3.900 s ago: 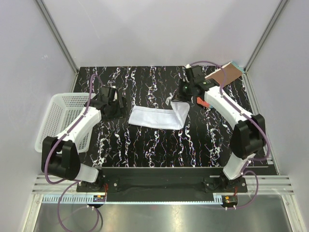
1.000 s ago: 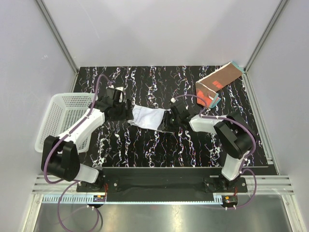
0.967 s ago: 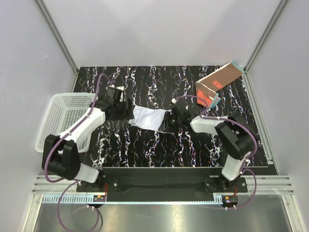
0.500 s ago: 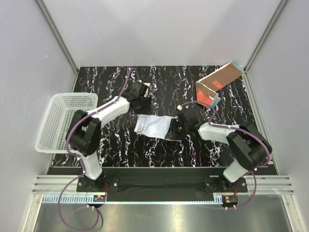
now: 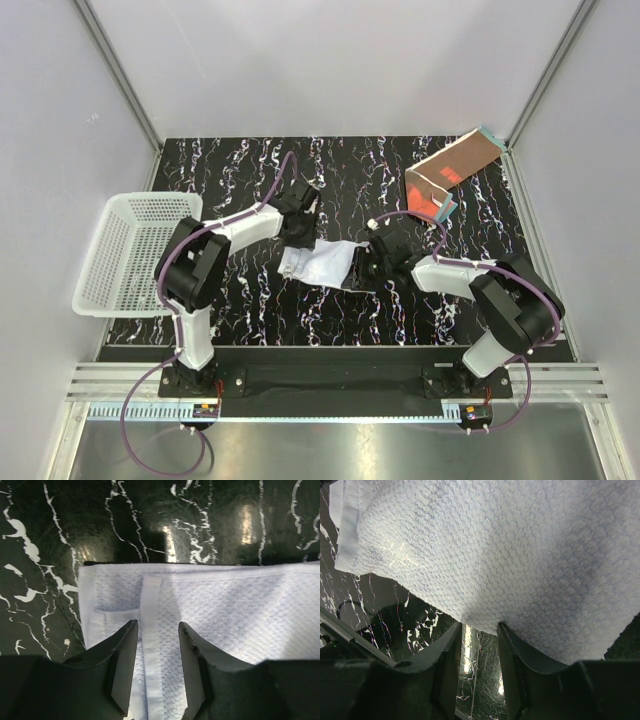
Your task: Roll the towels
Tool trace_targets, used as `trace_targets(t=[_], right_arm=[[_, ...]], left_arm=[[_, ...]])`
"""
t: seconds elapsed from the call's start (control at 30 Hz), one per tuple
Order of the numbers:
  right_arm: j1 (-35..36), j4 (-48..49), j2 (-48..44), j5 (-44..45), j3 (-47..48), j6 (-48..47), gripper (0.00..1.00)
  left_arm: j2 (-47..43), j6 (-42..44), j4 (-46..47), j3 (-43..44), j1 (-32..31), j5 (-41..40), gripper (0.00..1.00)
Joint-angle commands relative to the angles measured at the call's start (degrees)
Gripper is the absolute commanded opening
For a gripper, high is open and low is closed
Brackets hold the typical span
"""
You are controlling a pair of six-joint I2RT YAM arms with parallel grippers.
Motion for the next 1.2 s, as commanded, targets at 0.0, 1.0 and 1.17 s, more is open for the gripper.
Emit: trace_targets(t=[0.0,1.0,1.17], right_arm=[[0.5,-7.5,3.2,1.3,-2.9,-2.2,0.42],[0.5,-6.0,6.8,0.7,-4.3,-2.0,0.40],[0.4,-6.0,7.0,0.5,-4.1,-1.9,0.40]], left_arm=[[1.4,-0.6,1.1,1.2,-0.2,-4.1,0.44],[-18.7,-5.3,-5.5,-7.5,-2.8,-14.6,0.64],[-27.0,-5.5,7.8,-19.6,-5.4,-3.1,0.42]])
